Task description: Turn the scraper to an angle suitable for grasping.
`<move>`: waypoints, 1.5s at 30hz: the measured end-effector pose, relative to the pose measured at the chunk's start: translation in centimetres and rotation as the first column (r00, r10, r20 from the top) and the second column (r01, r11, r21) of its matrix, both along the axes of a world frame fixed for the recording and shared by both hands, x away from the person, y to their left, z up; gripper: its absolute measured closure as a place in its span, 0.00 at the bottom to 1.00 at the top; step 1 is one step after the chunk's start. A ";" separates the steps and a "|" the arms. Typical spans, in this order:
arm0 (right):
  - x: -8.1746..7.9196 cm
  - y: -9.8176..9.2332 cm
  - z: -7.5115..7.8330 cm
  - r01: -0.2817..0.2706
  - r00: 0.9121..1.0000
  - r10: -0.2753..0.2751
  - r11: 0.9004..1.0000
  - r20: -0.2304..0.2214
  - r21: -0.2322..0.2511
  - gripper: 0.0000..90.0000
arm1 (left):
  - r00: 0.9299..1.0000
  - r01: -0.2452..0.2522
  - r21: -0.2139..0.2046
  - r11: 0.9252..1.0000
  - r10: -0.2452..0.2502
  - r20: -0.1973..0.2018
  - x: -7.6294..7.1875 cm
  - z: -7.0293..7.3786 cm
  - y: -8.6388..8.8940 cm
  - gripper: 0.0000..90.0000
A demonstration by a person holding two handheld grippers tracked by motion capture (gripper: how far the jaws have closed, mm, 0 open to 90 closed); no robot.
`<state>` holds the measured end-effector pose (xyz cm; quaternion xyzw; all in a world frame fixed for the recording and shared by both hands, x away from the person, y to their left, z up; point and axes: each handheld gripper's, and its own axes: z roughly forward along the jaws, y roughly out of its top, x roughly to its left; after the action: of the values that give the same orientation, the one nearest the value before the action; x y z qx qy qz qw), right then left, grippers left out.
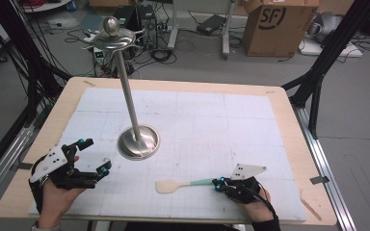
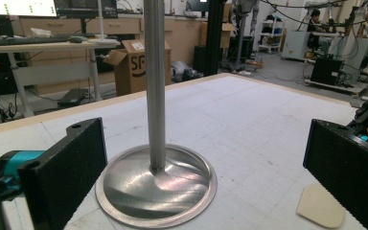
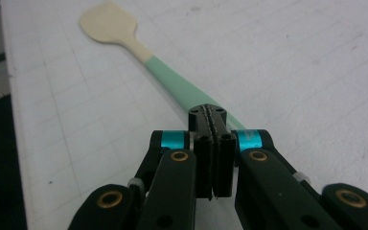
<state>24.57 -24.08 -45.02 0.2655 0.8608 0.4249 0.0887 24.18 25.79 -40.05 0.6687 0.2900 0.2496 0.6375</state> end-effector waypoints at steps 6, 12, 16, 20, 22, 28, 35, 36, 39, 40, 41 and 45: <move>0.8 0.3 0.0 0.052 0.998 -0.052 0.999 -0.017 -0.016 1.00 | 1.000 -0.002 -0.001 1.000 0.002 -0.003 0.0 0.0 0.0 0.02; 2.6 1.3 0.0 0.109 0.994 -0.110 0.994 -0.020 -0.021 1.00 | 1.000 -0.002 -0.002 1.000 0.002 -0.003 0.0 0.0 0.0 0.02; 4.5 2.1 0.0 0.133 0.991 -0.134 0.991 -0.017 -0.023 1.00 | 1.000 -0.004 0.006 1.000 0.004 -0.004 0.2 -0.1 0.0 0.02; 5.6 2.6 0.0 0.143 0.989 -0.144 0.989 -0.019 -0.027 1.00 | 1.000 -0.007 0.004 1.000 0.007 -0.011 0.3 -0.2 0.0 0.02; 5.4 2.8 0.4 0.144 0.989 -0.145 0.989 -0.018 -0.040 1.00 | 1.000 -0.009 0.007 1.000 0.009 -0.011 0.3 -0.2 0.1 0.02; 3.9 7.9 2.4 0.000 1.000 0.000 1.000 0.005 0.026 1.00 | 1.000 -0.015 0.009 1.000 0.015 -0.015 0.3 -0.3 0.1 0.02; 4.5 12.8 1.1 -0.072 0.996 0.070 0.996 -0.055 -0.047 1.00 | 1.000 -0.020 0.002 1.000 0.020 -0.014 0.2 -0.2 0.5 0.02; 4.6 13.2 1.0 -0.083 0.995 0.080 0.995 -0.056 -0.051 1.00 | 1.000 -0.021 0.001 1.000 0.021 -0.017 0.2 -0.2 0.6 0.02; 4.6 14.2 0.8 -0.107 0.993 0.105 0.993 -0.057 -0.047 1.00 | 1.000 -0.022 -0.001 1.000 0.022 -0.020 0.3 -0.3 0.7 0.02; 4.6 14.9 0.7 -0.122 0.991 0.119 0.991 -0.059 -0.051 1.00 | 1.000 -0.023 0.000 1.000 0.023 -0.021 0.3 -0.3 0.7 0.02; 4.6 15.1 0.7 -0.126 0.991 0.122 0.990 -0.058 -0.060 1.00 | 1.000 -0.023 0.000 1.000 0.023 -0.022 0.3 -0.3 0.7 0.02; 4.6 15.8 0.6 -0.122 0.991 0.118 0.990 -0.058 -0.072 1.00 | 1.000 -0.021 -0.001 1.000 0.021 -0.022 0.3 -0.3 0.6 0.02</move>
<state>29.21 -8.31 -44.41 0.2212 0.8927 0.3894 0.0496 24.51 26.42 -40.37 0.6681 0.3042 0.2487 0.6318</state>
